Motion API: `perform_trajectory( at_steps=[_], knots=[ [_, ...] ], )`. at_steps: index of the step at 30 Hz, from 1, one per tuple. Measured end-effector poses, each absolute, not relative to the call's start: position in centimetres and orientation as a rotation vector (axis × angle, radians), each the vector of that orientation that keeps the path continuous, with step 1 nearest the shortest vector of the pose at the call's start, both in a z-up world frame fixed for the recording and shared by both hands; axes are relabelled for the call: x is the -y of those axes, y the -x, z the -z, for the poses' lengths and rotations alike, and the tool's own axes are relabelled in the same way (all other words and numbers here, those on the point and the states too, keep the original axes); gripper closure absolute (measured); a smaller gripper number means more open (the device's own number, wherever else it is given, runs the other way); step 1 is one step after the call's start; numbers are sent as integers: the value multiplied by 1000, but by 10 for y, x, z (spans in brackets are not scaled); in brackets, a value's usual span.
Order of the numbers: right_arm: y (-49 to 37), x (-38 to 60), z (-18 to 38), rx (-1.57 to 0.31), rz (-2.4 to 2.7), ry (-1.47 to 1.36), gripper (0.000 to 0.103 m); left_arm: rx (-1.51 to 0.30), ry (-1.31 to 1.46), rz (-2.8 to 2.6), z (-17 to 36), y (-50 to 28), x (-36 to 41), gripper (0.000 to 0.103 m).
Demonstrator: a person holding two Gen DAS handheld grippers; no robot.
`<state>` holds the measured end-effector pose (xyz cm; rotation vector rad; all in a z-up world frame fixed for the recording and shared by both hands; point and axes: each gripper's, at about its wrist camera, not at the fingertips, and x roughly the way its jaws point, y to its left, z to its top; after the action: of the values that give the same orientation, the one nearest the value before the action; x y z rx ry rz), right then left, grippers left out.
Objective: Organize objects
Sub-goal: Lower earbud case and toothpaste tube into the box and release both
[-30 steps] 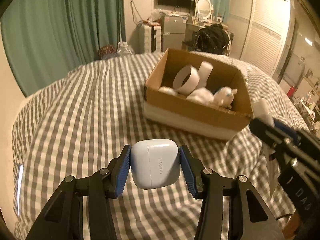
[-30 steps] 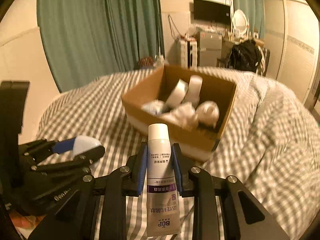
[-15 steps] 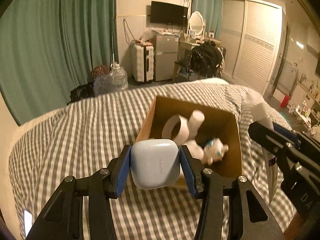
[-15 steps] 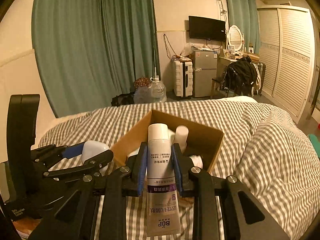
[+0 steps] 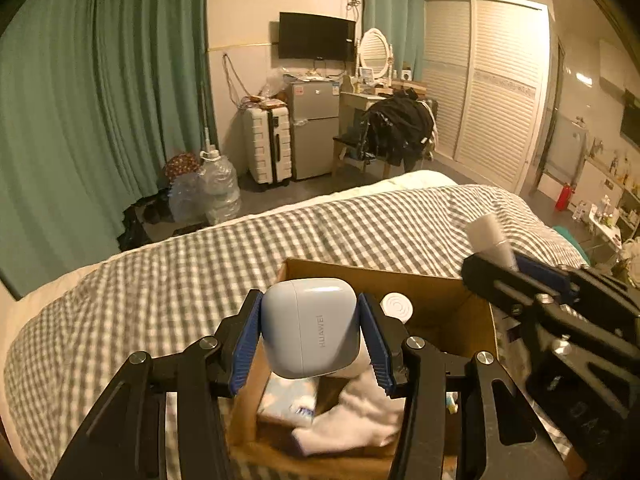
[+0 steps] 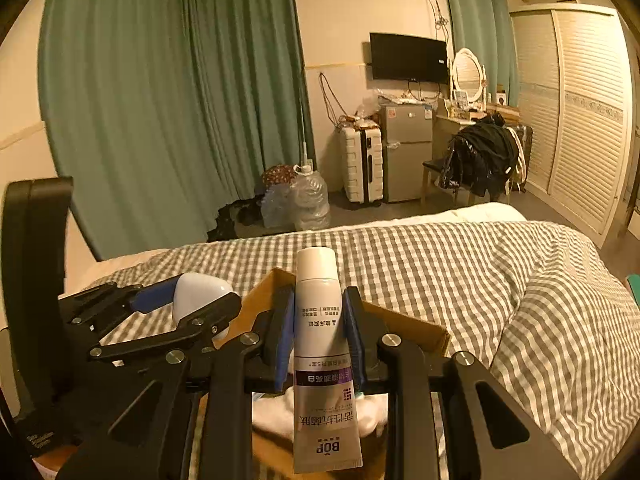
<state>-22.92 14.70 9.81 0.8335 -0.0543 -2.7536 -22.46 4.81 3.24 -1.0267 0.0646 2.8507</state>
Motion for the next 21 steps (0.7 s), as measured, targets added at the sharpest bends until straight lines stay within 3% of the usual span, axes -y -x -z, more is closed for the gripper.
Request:
perform_trajectory(
  at_steps=[21],
  knots=[
    [291, -170, -21, 62, 2784, -1109, 80, -179, 1201, -2752, 43, 255, -70, 53]
  ],
)
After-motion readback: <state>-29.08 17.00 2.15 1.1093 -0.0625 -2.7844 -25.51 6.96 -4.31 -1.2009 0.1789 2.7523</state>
